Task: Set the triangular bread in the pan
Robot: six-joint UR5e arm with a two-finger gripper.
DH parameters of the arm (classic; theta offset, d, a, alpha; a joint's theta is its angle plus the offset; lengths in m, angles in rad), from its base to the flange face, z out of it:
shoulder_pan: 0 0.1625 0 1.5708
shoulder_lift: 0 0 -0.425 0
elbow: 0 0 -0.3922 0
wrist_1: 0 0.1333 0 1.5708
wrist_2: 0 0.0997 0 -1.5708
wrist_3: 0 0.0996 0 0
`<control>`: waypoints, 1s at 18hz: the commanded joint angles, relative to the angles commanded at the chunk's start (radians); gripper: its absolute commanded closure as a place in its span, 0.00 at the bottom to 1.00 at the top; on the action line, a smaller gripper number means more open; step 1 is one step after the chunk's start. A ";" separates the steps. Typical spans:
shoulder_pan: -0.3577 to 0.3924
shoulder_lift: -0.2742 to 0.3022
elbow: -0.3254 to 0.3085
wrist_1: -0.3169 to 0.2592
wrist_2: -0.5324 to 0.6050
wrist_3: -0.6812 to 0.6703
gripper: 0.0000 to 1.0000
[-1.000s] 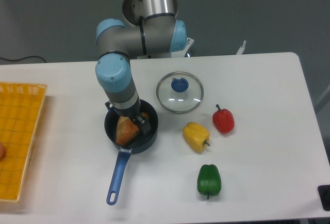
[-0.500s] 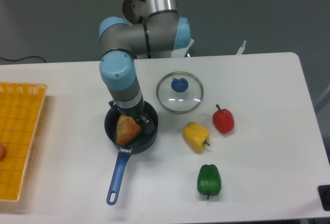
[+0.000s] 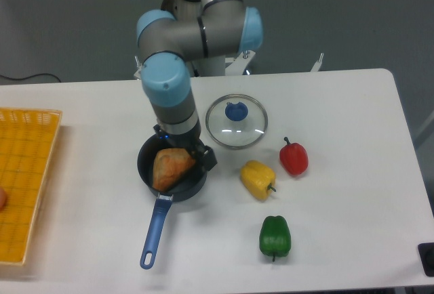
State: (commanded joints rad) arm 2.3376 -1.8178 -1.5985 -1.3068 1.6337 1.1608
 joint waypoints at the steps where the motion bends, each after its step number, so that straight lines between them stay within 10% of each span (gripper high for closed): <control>1: 0.011 0.008 0.003 -0.002 0.000 0.032 0.00; 18: 0.173 0.041 0.029 -0.043 0.000 0.322 0.00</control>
State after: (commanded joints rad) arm 2.5110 -1.7763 -1.5693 -1.3499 1.6337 1.4833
